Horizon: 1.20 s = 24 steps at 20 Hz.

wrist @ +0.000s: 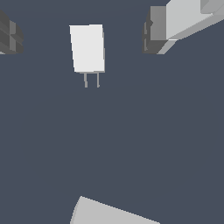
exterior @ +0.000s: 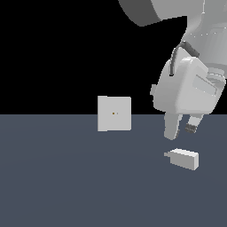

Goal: Plug the charger into the wall socket.

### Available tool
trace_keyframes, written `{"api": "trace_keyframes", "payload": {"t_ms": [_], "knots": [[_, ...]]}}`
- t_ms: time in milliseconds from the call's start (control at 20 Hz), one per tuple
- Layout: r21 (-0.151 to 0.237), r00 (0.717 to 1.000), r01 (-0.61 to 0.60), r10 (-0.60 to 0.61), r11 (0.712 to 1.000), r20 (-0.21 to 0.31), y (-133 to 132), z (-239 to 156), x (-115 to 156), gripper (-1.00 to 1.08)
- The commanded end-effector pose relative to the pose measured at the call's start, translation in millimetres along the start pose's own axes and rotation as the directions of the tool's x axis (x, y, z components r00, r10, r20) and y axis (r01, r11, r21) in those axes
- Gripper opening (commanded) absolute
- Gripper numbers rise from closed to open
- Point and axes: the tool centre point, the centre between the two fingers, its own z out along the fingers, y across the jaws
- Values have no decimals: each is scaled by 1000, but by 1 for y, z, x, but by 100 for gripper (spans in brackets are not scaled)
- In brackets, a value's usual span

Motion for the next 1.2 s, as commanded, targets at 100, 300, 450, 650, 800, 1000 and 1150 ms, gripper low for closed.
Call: {"api": "trace_keyframes", "payload": {"t_ms": [100,300,450,650,800,1000,1150], "knots": [[4,1000,20,-20,1000,-7,3,3,-3,100],[5,1000,24,-24,1000,-8,4,4,-4,100],[5,1000,23,-23,1000,-6,3,4,-4,100],[5,1000,23,-23,1000,-6,3,6,-5,100],[5,1000,23,-23,1000,-6,3,13,-7,100],[5,1000,23,-23,1000,-6,3,31,-12,100],[5,1000,23,-23,1000,-5,2,43,-15,100]]}}
